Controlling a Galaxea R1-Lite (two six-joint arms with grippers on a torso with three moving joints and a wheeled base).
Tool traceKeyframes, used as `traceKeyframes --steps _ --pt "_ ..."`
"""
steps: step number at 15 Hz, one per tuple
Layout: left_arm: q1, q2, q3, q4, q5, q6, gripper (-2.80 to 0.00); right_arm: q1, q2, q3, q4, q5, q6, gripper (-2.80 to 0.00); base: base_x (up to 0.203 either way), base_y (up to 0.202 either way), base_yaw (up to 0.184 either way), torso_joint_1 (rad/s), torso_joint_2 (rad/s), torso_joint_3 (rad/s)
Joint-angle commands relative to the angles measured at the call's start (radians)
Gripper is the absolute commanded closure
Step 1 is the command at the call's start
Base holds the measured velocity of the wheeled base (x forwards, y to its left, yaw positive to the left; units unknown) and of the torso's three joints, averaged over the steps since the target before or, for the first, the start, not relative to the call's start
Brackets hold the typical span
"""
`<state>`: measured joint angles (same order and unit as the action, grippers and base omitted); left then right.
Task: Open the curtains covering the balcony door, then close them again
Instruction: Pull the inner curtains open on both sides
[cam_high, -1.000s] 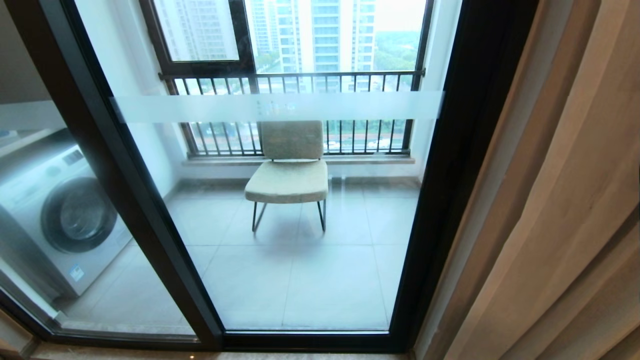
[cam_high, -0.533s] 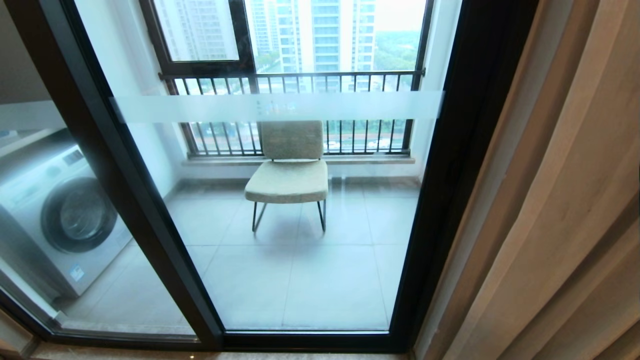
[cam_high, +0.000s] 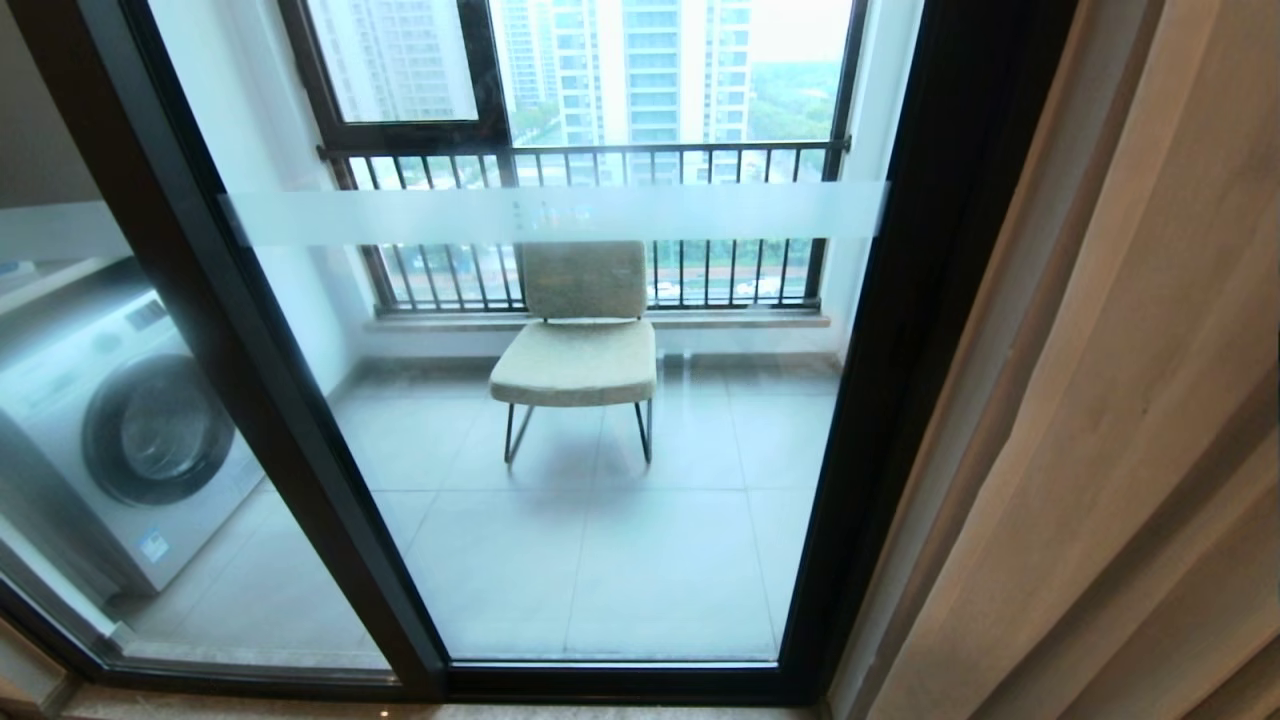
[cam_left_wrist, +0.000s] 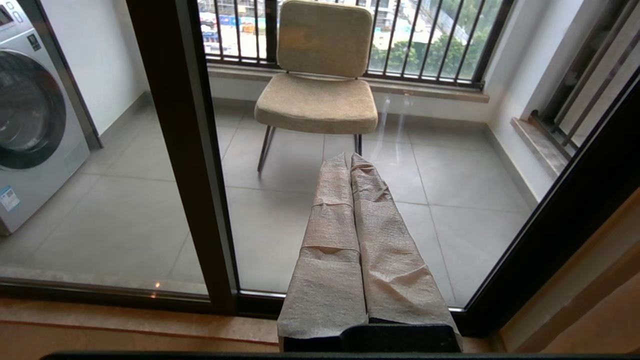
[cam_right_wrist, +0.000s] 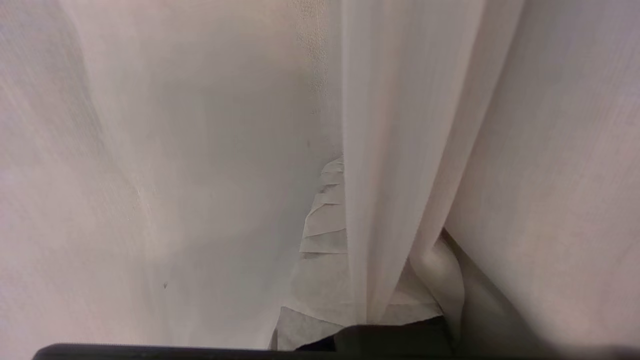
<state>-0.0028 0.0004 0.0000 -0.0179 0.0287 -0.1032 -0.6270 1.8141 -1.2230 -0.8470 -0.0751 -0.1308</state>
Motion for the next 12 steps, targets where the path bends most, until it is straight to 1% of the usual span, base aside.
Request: traceKeyframes --steps 1,4,9,12 --pt "0.000 0.000 0.000 -0.001 0.000 -0.001 0.00 0.004 -0.028 0.018 -0.007 0.000 -0.001 0.00 0.000 0.000 0.000 0.000 0.00 0.000" --pt "0.001 0.000 0.000 -0.001 0.000 -0.001 0.00 0.006 -0.050 0.037 -0.007 0.027 -0.001 0.00 0.000 0.000 0.000 0.000 0.00 0.000" --pt "0.000 0.000 0.000 -0.001 0.000 -0.001 0.00 0.006 -0.094 0.117 -0.010 0.031 -0.007 0.00 0.000 0.000 0.000 0.000 0.00 0.000" --pt "0.001 0.000 0.000 -0.001 0.000 -0.001 0.00 0.007 -0.105 0.120 -0.009 0.031 -0.007 0.00 0.000 0.000 0.000 0.000 0.00 0.000"
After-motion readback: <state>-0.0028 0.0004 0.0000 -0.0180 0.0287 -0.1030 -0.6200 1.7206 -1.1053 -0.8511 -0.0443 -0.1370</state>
